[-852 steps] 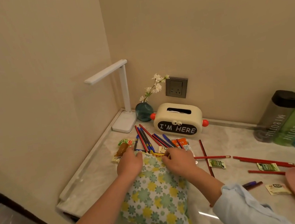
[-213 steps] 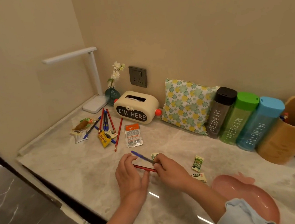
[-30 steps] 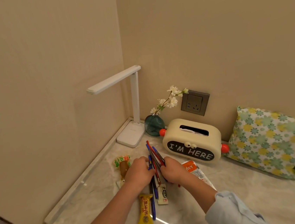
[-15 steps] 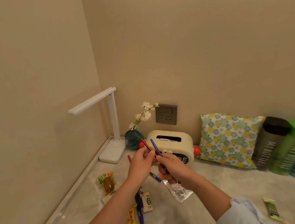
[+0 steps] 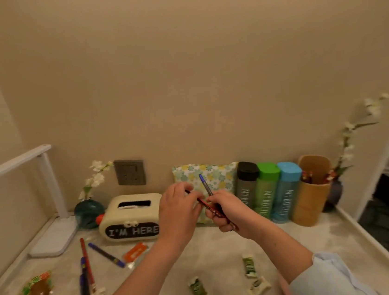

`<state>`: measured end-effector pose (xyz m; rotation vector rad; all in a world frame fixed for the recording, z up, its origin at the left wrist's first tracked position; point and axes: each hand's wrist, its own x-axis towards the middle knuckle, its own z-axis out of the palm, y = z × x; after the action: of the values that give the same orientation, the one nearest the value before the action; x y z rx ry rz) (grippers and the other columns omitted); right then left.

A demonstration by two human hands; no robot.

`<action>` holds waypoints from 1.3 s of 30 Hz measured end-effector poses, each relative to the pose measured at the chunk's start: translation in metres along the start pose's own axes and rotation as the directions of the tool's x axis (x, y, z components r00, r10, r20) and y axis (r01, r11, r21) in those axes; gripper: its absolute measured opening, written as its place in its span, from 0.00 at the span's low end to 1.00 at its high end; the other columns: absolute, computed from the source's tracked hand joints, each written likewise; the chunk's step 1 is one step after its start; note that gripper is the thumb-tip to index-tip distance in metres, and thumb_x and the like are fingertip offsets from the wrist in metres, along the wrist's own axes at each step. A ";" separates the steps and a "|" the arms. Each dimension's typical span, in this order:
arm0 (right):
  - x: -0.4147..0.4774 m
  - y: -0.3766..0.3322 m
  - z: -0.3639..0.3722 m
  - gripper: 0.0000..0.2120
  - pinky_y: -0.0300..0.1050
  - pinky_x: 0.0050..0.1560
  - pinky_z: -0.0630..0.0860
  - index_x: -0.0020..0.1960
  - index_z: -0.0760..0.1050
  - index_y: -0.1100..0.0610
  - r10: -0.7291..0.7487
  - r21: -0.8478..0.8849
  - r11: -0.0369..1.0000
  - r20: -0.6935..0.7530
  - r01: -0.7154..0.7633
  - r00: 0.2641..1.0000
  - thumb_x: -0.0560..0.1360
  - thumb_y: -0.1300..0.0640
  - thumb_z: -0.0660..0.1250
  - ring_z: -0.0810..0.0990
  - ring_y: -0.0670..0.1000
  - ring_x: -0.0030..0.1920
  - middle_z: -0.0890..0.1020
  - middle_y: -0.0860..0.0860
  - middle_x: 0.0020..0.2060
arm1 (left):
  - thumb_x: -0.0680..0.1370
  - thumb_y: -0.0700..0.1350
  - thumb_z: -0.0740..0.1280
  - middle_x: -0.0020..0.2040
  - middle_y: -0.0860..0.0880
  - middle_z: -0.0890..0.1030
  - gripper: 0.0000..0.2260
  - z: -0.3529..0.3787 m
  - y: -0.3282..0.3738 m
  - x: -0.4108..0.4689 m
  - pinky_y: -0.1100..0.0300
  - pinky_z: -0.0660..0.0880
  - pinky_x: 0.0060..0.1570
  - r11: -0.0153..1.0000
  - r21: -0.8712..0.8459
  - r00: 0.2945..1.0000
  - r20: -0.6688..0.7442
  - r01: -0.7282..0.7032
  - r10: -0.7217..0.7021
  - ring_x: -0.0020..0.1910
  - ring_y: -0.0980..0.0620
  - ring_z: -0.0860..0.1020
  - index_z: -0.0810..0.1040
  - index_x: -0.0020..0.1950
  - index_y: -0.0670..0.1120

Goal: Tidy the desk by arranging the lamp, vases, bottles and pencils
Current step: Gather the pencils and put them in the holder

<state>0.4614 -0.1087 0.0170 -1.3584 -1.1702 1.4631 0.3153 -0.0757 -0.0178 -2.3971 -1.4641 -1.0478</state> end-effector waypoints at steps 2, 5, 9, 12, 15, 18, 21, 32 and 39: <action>-0.011 -0.004 -0.035 0.06 0.36 0.20 0.63 0.50 0.67 0.58 -0.011 -0.071 0.997 -0.072 0.006 0.997 0.81 0.58 0.53 0.69 0.48 0.21 0.78 0.55 0.32 | 0.72 0.50 0.70 0.48 0.51 0.77 0.08 0.013 0.030 0.012 0.54 0.69 0.45 0.997 -0.008 0.996 0.052 -0.072 0.072 0.49 0.48 0.75 0.83 0.51 0.53; -0.027 -0.011 -0.089 0.08 0.41 0.26 0.74 0.52 0.74 0.58 -0.039 -0.130 0.991 -0.212 0.011 0.977 0.80 0.58 0.56 0.78 0.49 0.31 0.81 0.55 0.38 | 0.73 0.50 0.70 0.45 0.51 0.77 0.08 0.037 0.073 0.026 0.54 0.68 0.40 0.991 -0.029 0.987 0.097 -0.128 0.131 0.46 0.47 0.76 0.83 0.52 0.53; -0.039 -0.016 -0.157 0.08 0.42 0.42 0.78 0.46 0.80 0.55 -0.169 -0.106 0.985 -0.391 0.138 0.905 0.79 0.58 0.63 0.80 0.47 0.42 0.82 0.51 0.42 | 0.77 0.54 0.65 0.46 0.54 0.77 0.11 0.067 0.126 0.037 0.55 0.72 0.39 0.991 -0.071 0.979 0.162 -0.115 0.126 0.46 0.52 0.75 0.82 0.56 0.56; -0.046 -0.023 -0.203 0.07 0.39 0.37 0.77 0.44 0.81 0.54 -0.325 -0.146 0.946 -0.485 0.291 0.812 0.78 0.58 0.65 0.80 0.46 0.37 0.83 0.49 0.37 | 0.77 0.54 0.64 0.47 0.56 0.79 0.10 0.086 0.167 0.051 0.56 0.74 0.42 0.984 -0.154 0.978 0.177 -0.085 0.112 0.48 0.54 0.77 0.80 0.56 0.57; -0.048 -0.039 -0.245 0.07 0.47 0.40 0.75 0.41 0.79 0.54 -0.444 -0.235 0.895 -0.551 0.380 0.706 0.77 0.57 0.66 0.78 0.51 0.36 0.81 0.52 0.34 | 0.77 0.53 0.65 0.49 0.56 0.82 0.09 0.093 0.208 0.075 0.54 0.77 0.43 0.975 -0.220 0.984 0.167 -0.020 0.057 0.47 0.54 0.80 0.75 0.57 0.58; -0.048 -0.057 -0.279 0.07 0.45 0.41 0.77 0.40 0.76 0.50 -0.559 -0.387 0.829 -0.589 0.403 0.584 0.78 0.53 0.65 0.81 0.48 0.39 0.83 0.49 0.38 | 0.79 0.52 0.63 0.47 0.56 0.82 0.06 0.097 0.240 0.103 0.52 0.78 0.39 0.949 -0.314 0.992 0.124 0.042 -0.003 0.43 0.52 0.81 0.71 0.56 0.57; -0.042 -0.060 -0.306 0.04 0.45 0.42 0.76 0.45 0.75 0.47 -0.636 -0.570 0.759 -0.544 0.315 0.547 0.78 0.50 0.63 0.79 0.46 0.43 0.80 0.46 0.41 | 0.80 0.52 0.62 0.48 0.57 0.77 0.03 0.105 0.266 0.132 0.57 0.77 0.40 0.844 -0.523 0.992 0.102 0.117 -0.074 0.41 0.59 0.79 0.73 0.52 0.57; -0.003 0.008 -0.335 0.08 0.50 0.53 0.68 0.51 0.78 0.48 -0.628 -0.886 0.431 -0.432 -0.173 0.647 0.77 0.47 0.62 0.76 0.53 0.51 0.80 0.49 0.41 | 0.74 0.51 0.70 0.44 0.55 0.82 0.08 0.174 0.266 0.154 0.55 0.74 0.45 0.965 -0.256 0.985 0.171 0.059 -0.015 0.46 0.51 0.79 0.75 0.50 0.53; -0.003 0.021 -0.331 0.21 0.42 0.57 0.55 0.64 0.74 0.42 -0.640 -0.852 0.520 -0.438 -0.063 0.631 0.73 0.55 0.63 0.68 0.49 0.59 0.78 0.48 0.51 | 0.74 0.53 0.69 0.52 0.59 0.81 0.16 0.175 0.258 0.142 0.59 0.61 0.59 0.974 -0.224 0.996 0.072 -0.042 0.059 0.58 0.55 0.72 0.73 0.61 0.58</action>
<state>0.7914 -0.0823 -0.0009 -1.9127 -1.4655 -0.1046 0.6535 -0.0258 -0.0013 -2.6417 -1.3663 -1.1757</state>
